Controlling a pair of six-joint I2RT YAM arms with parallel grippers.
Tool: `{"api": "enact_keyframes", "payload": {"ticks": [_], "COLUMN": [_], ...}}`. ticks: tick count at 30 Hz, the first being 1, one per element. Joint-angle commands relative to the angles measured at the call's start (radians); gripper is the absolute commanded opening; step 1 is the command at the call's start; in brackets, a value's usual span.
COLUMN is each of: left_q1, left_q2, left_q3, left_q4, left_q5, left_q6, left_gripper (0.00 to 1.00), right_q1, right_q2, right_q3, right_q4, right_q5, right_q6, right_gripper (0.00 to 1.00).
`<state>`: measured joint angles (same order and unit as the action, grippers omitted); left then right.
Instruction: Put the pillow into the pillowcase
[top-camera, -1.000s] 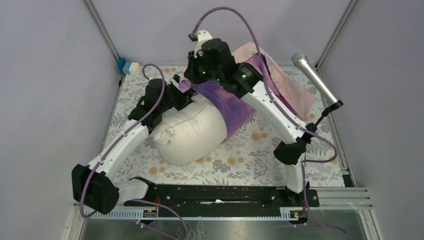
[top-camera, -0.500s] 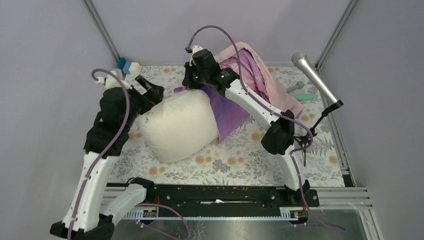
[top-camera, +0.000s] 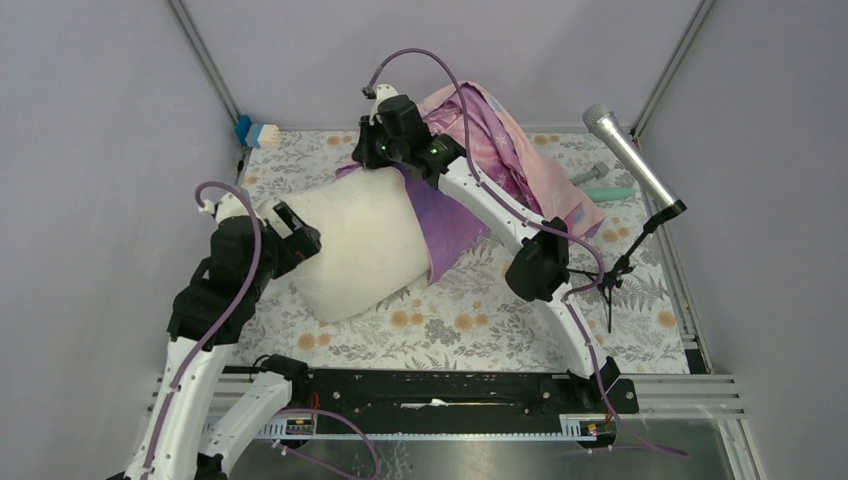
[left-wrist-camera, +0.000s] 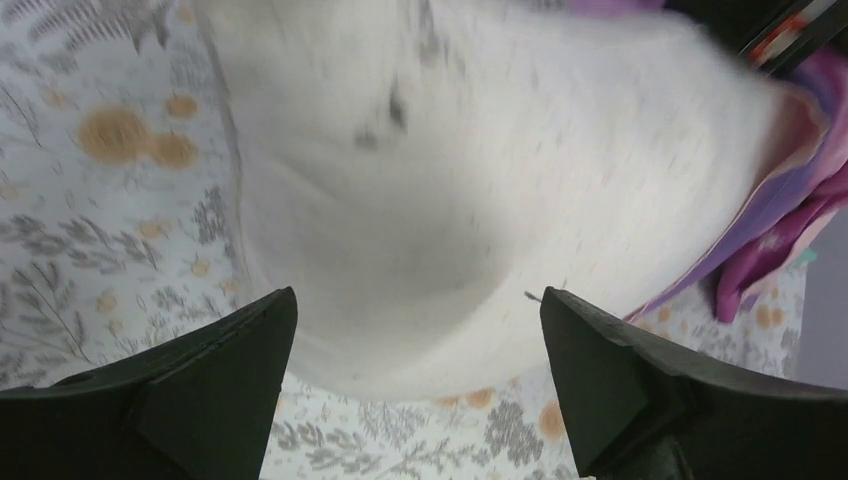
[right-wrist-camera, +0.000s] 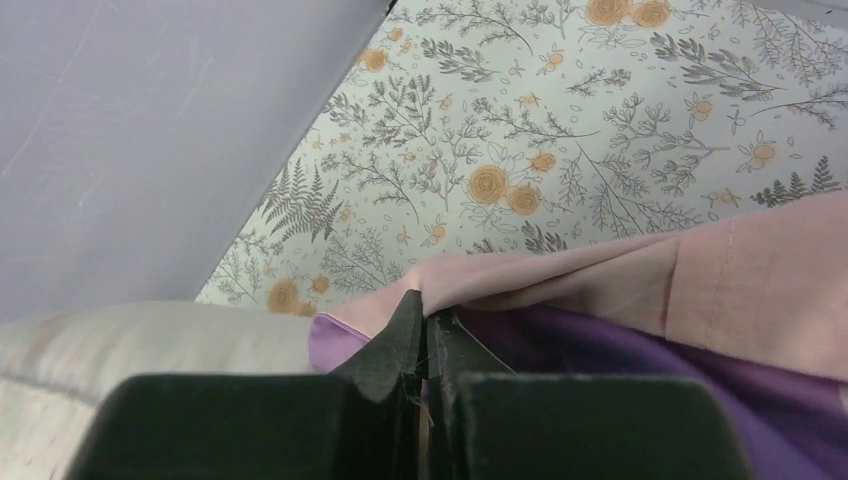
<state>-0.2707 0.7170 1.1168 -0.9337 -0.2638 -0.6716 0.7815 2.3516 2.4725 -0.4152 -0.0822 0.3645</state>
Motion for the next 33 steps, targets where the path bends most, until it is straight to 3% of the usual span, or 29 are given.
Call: {"api": "enact_keyframes", "payload": {"ticks": [1, 7, 11, 13, 15, 18, 19, 21, 24, 29, 33], "left_q1": [0.002, 0.023, 0.101, 0.153, 0.194, 0.205, 0.206, 0.207, 0.223, 0.256, 0.264], "left_q2": [-0.011, 0.103, 0.24, 0.307, 0.357, 0.398, 0.401, 0.385, 0.344, 0.288, 0.264], "left_q3": [-0.12, -0.278, -0.334, -0.362, -0.407, -0.465, -0.48, -0.507, -0.533, -0.548, -0.555], "left_q4": [0.05, 0.275, 0.442, 0.499, 0.56, 0.614, 0.619, 0.62, 0.616, 0.594, 0.591], "left_q5": [0.127, 0.119, 0.121, 0.152, 0.185, 0.203, 0.204, 0.191, 0.184, 0.22, 0.239], "left_q6": [-0.039, -0.079, -0.138, -0.165, -0.199, -0.243, -0.251, -0.263, -0.273, -0.265, -0.261], "left_gripper": [0.99, 0.98, 0.83, 0.68, 0.37, 0.06, 0.0, 0.0, 0.0, 0.0, 0.0], "right_q1": [-0.005, 0.011, 0.042, 0.065, 0.078, 0.095, 0.1, 0.114, 0.136, 0.164, 0.173], "right_q2": [-0.003, -0.053, -0.061, -0.071, -0.09, -0.134, -0.149, -0.182, -0.226, -0.252, -0.247], "right_q3": [0.072, 0.065, 0.075, 0.058, 0.03, 0.001, -0.004, -0.015, -0.057, -0.194, -0.309], "right_q4": [0.009, -0.007, -0.064, -0.094, -0.113, -0.148, -0.162, -0.192, -0.238, -0.243, -0.167], "right_q5": [-0.063, -0.124, -0.144, -0.13, -0.113, -0.058, -0.029, 0.043, 0.219, 0.461, 0.563], "right_q6": [0.018, 0.044, 0.033, 0.018, 0.005, -0.02, -0.032, -0.059, -0.113, -0.191, -0.259], "right_gripper": [0.02, 0.15, 0.19, 0.23, 0.3, 0.51, 0.58, 0.69, 0.77, 0.83, 0.86]}}
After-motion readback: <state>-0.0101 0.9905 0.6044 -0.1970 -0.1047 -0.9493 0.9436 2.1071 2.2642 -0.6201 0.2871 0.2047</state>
